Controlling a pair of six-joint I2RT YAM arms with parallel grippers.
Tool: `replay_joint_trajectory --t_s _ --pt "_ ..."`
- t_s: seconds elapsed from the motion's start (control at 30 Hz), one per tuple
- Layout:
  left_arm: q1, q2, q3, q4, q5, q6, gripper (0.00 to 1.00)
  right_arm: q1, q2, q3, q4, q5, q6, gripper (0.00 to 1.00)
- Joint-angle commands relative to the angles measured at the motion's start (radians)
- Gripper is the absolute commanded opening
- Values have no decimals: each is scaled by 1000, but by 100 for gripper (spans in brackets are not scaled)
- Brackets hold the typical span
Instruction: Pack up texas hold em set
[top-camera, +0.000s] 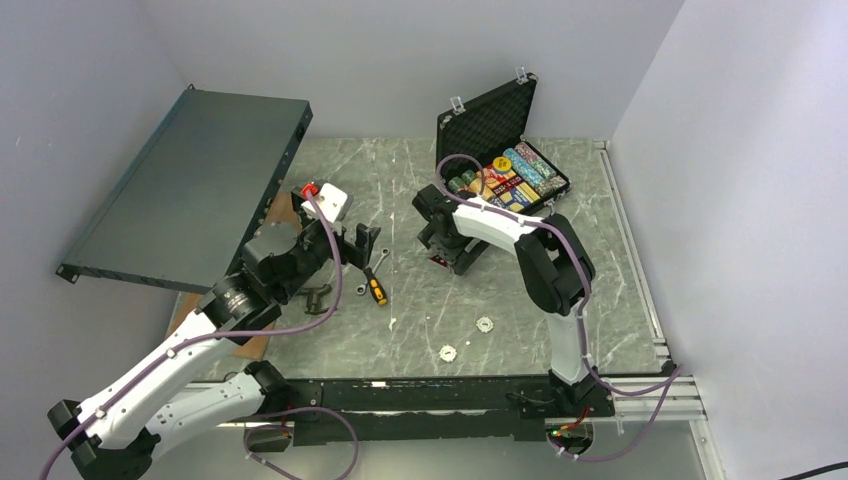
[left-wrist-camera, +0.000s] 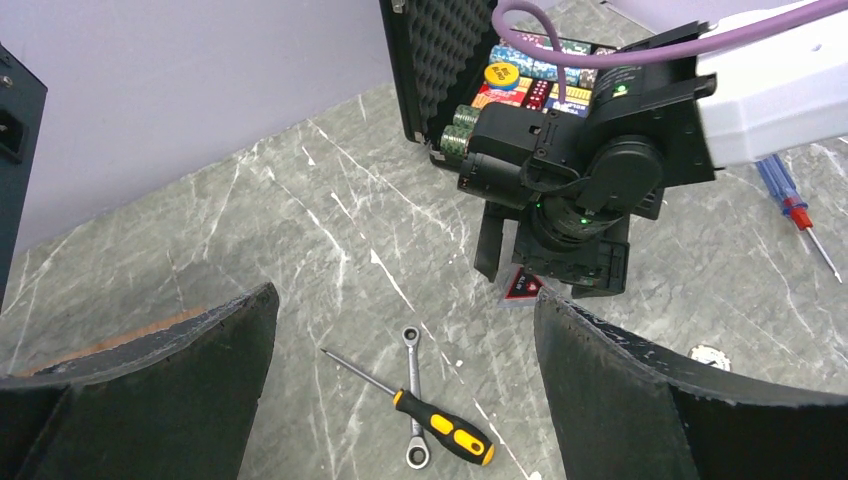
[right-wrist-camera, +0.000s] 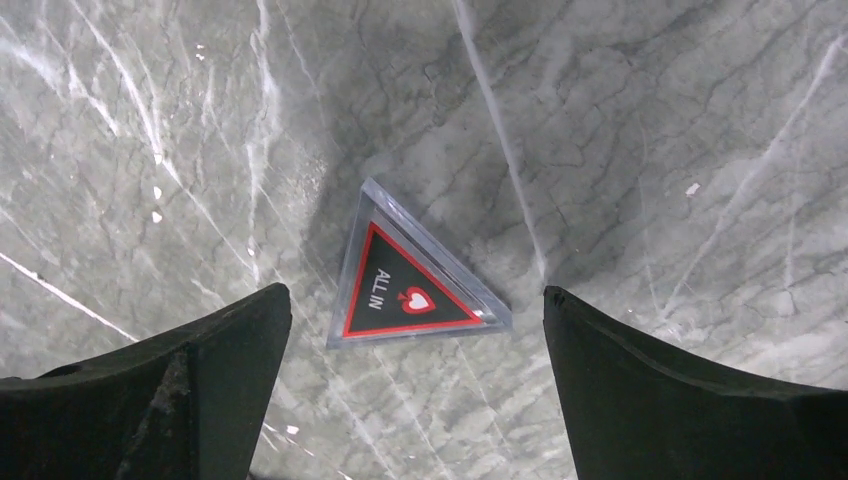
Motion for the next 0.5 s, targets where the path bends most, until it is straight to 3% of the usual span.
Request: replay_joint_trajectory --t_s 0.0,0.47 --pt "-4 -22 36 17 16 -7 99 -8 36 57 -53 -11 67 96" --pt "-4 -30 38 15 19 -7 99 -6 79 156 -192 4 160 85"
